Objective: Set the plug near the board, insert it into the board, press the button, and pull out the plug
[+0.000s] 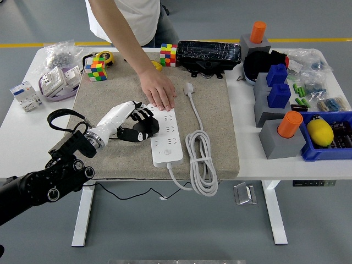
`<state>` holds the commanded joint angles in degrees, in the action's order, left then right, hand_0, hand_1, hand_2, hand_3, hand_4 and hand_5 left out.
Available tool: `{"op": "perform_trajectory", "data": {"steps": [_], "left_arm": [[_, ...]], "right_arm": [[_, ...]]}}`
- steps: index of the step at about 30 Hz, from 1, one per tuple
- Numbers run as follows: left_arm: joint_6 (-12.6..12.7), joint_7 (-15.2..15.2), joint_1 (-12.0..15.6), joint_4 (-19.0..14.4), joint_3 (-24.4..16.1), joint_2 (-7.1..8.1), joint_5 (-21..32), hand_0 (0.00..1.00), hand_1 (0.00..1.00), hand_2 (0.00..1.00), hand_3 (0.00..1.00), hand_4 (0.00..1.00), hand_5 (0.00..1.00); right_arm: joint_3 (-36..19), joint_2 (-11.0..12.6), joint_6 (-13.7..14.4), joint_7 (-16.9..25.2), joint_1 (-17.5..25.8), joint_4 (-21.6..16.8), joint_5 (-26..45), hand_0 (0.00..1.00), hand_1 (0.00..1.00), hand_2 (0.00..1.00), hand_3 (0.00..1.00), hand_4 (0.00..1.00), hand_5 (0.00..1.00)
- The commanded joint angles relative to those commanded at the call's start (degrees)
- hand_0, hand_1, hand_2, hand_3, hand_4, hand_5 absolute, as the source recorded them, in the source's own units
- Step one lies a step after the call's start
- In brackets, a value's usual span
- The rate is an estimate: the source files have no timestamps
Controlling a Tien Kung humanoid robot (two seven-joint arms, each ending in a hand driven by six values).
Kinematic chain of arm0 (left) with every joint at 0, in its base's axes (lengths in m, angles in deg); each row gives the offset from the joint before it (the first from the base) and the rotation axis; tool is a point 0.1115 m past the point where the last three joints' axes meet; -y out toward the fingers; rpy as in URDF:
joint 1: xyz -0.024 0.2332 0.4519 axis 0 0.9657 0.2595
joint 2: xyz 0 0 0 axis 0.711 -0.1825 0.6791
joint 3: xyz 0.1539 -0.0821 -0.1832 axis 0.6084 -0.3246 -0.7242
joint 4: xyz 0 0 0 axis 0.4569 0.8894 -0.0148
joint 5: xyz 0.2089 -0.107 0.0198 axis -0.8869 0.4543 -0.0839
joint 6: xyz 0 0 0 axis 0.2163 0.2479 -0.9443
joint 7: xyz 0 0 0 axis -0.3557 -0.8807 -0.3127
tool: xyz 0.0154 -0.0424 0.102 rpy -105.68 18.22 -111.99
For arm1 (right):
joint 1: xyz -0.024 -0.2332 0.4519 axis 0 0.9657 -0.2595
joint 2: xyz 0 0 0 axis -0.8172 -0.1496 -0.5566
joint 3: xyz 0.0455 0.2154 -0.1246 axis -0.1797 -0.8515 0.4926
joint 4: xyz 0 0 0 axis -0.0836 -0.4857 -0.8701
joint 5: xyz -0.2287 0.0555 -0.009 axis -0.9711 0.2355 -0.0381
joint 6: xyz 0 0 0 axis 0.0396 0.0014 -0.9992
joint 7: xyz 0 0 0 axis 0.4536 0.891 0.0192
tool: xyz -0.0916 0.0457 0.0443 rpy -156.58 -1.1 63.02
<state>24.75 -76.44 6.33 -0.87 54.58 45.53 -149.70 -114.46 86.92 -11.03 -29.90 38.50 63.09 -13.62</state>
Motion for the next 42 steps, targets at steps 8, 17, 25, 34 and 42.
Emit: {"op": "perform_trajectory", "data": {"steps": [8, 17, 25, 34, 42], "left_arm": [[-0.1, 0.2, -0.1, 0.4, 0.6, 0.09, -1.0, 0.502, 0.501, 0.539, 0.557, 0.759, 0.002], [0.0, -0.2, -0.2, 0.4, 0.4, 0.43, -3.6, 0.496, 0.497, 0.534, 0.552, 0.759, 0.002], [0.4, -0.1, -0.4, 0.5, 0.6, 0.28, -5.0, 0.491, 0.496, 0.533, 0.551, 0.759, 0.002], [-1.6, 1.0, -0.7, 0.6, 0.6, 0.1, -4.2, 0.497, 0.502, 0.541, 0.558, 0.761, 0.002], [-2.9, 1.4, -0.7, 0.9, 0.0, 0.14, -3.5, 0.699, 0.709, 0.731, 0.752, 0.998, 0.237]], "right_arm": [[0.0, 0.1, 0.0, 0.0, 0.0, -0.2, -0.1, 0.608, 0.665, 0.641, 0.566, 0.977, 0.59], [-0.1, 0.1, 0.0, 0.0, 0.0, -0.3, -0.2, 0.608, 0.665, 0.641, 0.566, 0.977, 0.59], [0.1, 0.0, -0.1, 0.0, -0.1, -0.5, -0.2, 0.608, 0.666, 0.641, 0.566, 0.977, 0.59], [-0.1, 0.1, -0.1, 0.0, -0.1, -0.6, -0.2, 0.608, 0.666, 0.641, 0.566, 0.978, 0.589], [0.0, 0.0, -0.1, 0.0, -0.1, -0.6, -0.3, 0.608, 0.666, 0.64, 0.566, 0.977, 0.59]]}}
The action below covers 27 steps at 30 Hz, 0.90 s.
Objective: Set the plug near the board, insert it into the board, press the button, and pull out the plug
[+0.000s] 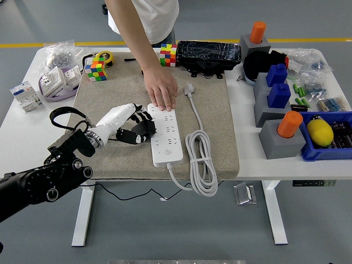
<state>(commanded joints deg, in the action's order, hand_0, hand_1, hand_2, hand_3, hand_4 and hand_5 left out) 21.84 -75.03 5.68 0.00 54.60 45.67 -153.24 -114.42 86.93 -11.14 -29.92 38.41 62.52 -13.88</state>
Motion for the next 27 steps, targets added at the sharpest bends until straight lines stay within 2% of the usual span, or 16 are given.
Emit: {"op": "perform_trajectory", "data": {"steps": [5, 6, 11, 12, 14, 17, 18, 21, 23, 24, 27], "left_arm": [[0.3, -0.9, 0.1, 0.2, -0.3, 0.01, 2.2, 0.699, 0.709, 0.731, 0.752, 0.998, 0.237], [0.3, -1.1, 0.1, 0.3, -0.4, 0.02, 2.6, 0.783, 0.84, 0.871, 0.905, 0.998, 0.468], [0.1, -2.8, 0.3, 0.3, -0.9, 0.02, 6.5, 0.783, 0.84, 0.871, 0.905, 0.998, 0.468], [0.0, -3.0, 0.3, 0.2, -1.1, 0.03, 6.8, 0.826, 0.892, 0.94, 0.971, 0.998, 0.59], [0.1, -3.2, 0.6, -0.4, -1.7, 0.15, 7.5, 0.826, 0.892, 0.94, 0.971, 0.998, 0.59], [1.3, -3.6, 1.7, -2.7, -3.4, 0.68, 8.4, 0.826, 0.892, 0.94, 0.971, 0.998, 0.59], [2.5, -4.1, 2.6, -4.0, -4.4, 1.1, 8.6, 0.795, 0.825, 0.871, 0.884, 0.998, 0.645], [5.5, -4.3, 5.2, -8.3, -7.6, 2.14, 8.3, 0.795, 0.825, 0.871, 0.884, 0.998, 0.645], [6.6, -2.0, 8.0, -12.0, -10.3, 3.33, 6.0, 0.795, 0.825, 0.871, 0.884, 0.998, 0.645], [6.7, -0.9, 9.1, -13.6, -11.2, 3.87, 4.9, 0.758, 0.787, 0.805, 0.774, 0.969, 0.688], [6.3, 3.6, 12.7, -18.9, -12.5, 5.88, 0.6, 0.758, 0.787, 0.805, 0.774, 0.969, 0.688]], "right_arm": [[0.1, 0.1, 0.0, 0.0, 0.0, -0.1, 0.0, 0.608, 0.666, 0.64, 0.566, 0.977, 0.59], [0.1, 0.1, 0.0, 0.0, -0.1, -0.1, -0.1, 0.608, 0.666, 0.641, 0.566, 0.978, 0.59], [0.0, 0.0, -0.1, 0.0, 0.0, 0.0, -0.1, 0.608, 0.666, 0.641, 0.566, 0.978, 0.59], [0.0, 0.0, -0.1, 0.0, 0.0, 0.0, -0.1, 0.608, 0.666, 0.639, 0.565, 0.978, 0.589], [0.0, 0.0, -0.1, 0.0, 0.0, -0.1, -0.1, 0.608, 0.666, 0.639, 0.565, 0.978, 0.589], [0.0, 0.1, -0.1, 0.0, 0.0, -0.1, -0.2, 0.608, 0.666, 0.639, 0.565, 0.978, 0.589], [0.0, 0.2, -0.1, 0.0, 0.0, -0.1, -0.2, 0.607, 0.666, 0.64, 0.566, 0.98, 0.589], [0.0, 0.3, -0.1, 0.0, 0.0, -0.1, -0.3, 0.607, 0.666, 0.64, 0.566, 0.98, 0.589], [0.0, 0.3, -0.1, 0.0, 0.0, -0.1, -0.4, 0.607, 0.666, 0.64, 0.566, 0.98, 0.589], [0.0, 0.3, -0.1, 0.0, 0.1, -0.1, -0.4, 0.608, 0.665, 0.64, 0.567, 0.981, 0.589], [-0.2, 0.4, -0.1, 0.0, 0.1, -0.2, -0.5, 0.608, 0.665, 0.64, 0.567, 0.981, 0.589]]}}
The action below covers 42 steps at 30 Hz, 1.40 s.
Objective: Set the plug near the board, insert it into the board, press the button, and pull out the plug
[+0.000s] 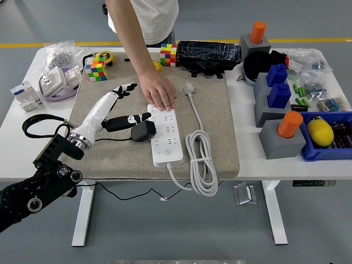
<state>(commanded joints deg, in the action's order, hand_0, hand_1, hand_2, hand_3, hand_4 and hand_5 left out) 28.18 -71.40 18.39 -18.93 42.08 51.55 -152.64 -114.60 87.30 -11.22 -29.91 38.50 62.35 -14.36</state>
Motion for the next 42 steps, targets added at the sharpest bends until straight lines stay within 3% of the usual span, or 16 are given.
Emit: {"op": "perform_trajectory", "data": {"steps": [5, 12, 30, 42], "left_arm": [[-2.5, 5.9, 3.9, -5.2, 0.0, 2.27, -5.9, 0.776, 0.805, 0.805, 0.771, 0.914, 0.684], [-3.0, 6.0, 5.9, -6.6, 0.2, 2.19, -7.3, 0.79, 0.812, 0.809, 0.774, 0.905, 0.696], [-4.3, 6.3, 2.0, -3.8, 3.4, -0.42, -5.9, 0.797, 0.822, 0.809, 0.773, 0.859, 0.682], [-5.1, 6.3, -0.7, -4.1, 5.7, -2.29, -4.8, 0.795, 0.815, 0.801, 0.761, 0.852, 0.672]], "right_arm": [[-0.3, 0.1, 0.0, 0.0, 0.1, 0.0, -0.1, 0.608, 0.665, 0.64, 0.567, 0.982, 0.589], [-0.3, 0.1, 0.0, 0.1, 0.0, 0.0, -0.1, 0.608, 0.665, 0.64, 0.567, 0.983, 0.589], [0.1, 0.2, 0.0, 0.0, -0.1, -0.2, 0.1, 0.607, 0.665, 0.639, 0.566, 0.984, 0.589], [0.2, 0.2, 0.0, 0.0, -0.2, -0.2, 0.2, 0.607, 0.665, 0.639, 0.566, 0.983, 0.588]]}}
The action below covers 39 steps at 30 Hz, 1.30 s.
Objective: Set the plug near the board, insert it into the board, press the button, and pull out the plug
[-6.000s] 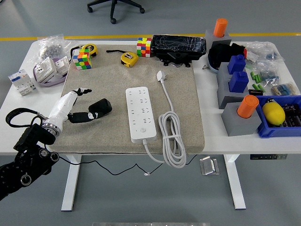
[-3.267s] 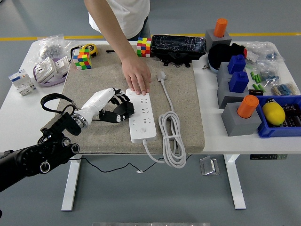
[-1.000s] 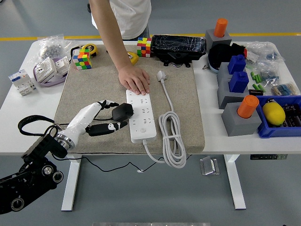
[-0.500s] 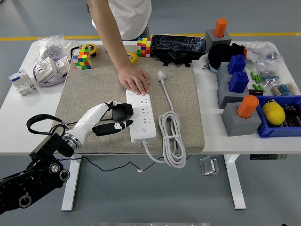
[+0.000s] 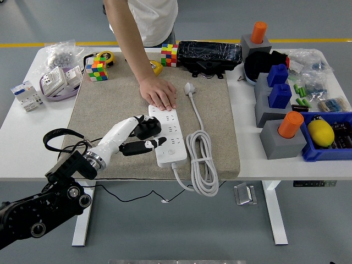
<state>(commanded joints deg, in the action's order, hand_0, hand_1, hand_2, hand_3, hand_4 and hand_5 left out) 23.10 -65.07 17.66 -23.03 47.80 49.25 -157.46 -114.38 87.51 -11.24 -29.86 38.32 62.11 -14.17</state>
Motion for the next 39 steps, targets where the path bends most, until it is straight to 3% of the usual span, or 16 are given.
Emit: {"op": "perform_trajectory", "data": {"steps": [18, 26, 27, 32, 33, 38, 39], "left_arm": [[-0.4, -0.2, -4.0, 0.0, 3.1, -1.68, 0.4, 0.791, 0.805, 0.792, 0.753, 0.837, 0.659], [-1.5, 0.7, -3.2, -4.3, 1.2, -0.53, 0.8, 0.777, 0.783, 0.781, 0.751, 0.829, 0.652], [-2.1, 1.3, -3.1, -5.0, 0.9, -0.4, 0.9, 0.369, 0.494, 0.571, 0.702, 0.817, 0.527], [-7.1, 6.8, -2.3, -9.8, -1.1, 0.41, 1.0, 0.369, 0.494, 0.571, 0.702, 0.817, 0.527], [-8.3, 8.2, -2.2, -10.7, -1.4, 0.56, 0.6, 0.182, 0.178, 0.28, 0.679, 0.787, 0.266], [-15.0, 15.4, -2.1, -13.3, -2.0, 1.0, -2.1, 0.182, 0.178, 0.28, 0.679, 0.787, 0.266], [-16.1, 16.6, -2.2, -13.5, -1.9, 1.03, -2.5, 0.092, 0.081, 0.155, 0.869, 0.589, 0.002]], "right_arm": [[0.3, 0.1, -0.1, 0.0, 0.0, -0.1, 0.1, 0.607, 0.665, 0.637, 0.566, 0.984, 0.588], [0.1, 0.1, -0.1, -0.1, 0.1, -0.2, 0.0, 0.607, 0.665, 0.637, 0.567, 0.984, 0.588], [0.2, 0.1, -0.1, -0.1, 0.1, -0.2, 0.0, 0.607, 0.664, 0.636, 0.567, 0.984, 0.588], [0.2, 0.1, -0.1, -0.1, 0.1, -0.3, -0.1, 0.607, 0.664, 0.636, 0.567, 0.984, 0.588], [0.3, 0.2, -0.1, -0.1, 0.0, -0.3, 0.0, 0.607, 0.665, 0.637, 0.567, 0.984, 0.588], [0.6, 0.4, -0.1, -0.1, -0.1, -0.3, 0.0, 0.607, 0.665, 0.637, 0.567, 0.984, 0.588], [0.6, 0.4, -0.1, -0.1, -0.2, -0.3, 0.0, 0.607, 0.664, 0.635, 0.567, 0.984, 0.588]]}}
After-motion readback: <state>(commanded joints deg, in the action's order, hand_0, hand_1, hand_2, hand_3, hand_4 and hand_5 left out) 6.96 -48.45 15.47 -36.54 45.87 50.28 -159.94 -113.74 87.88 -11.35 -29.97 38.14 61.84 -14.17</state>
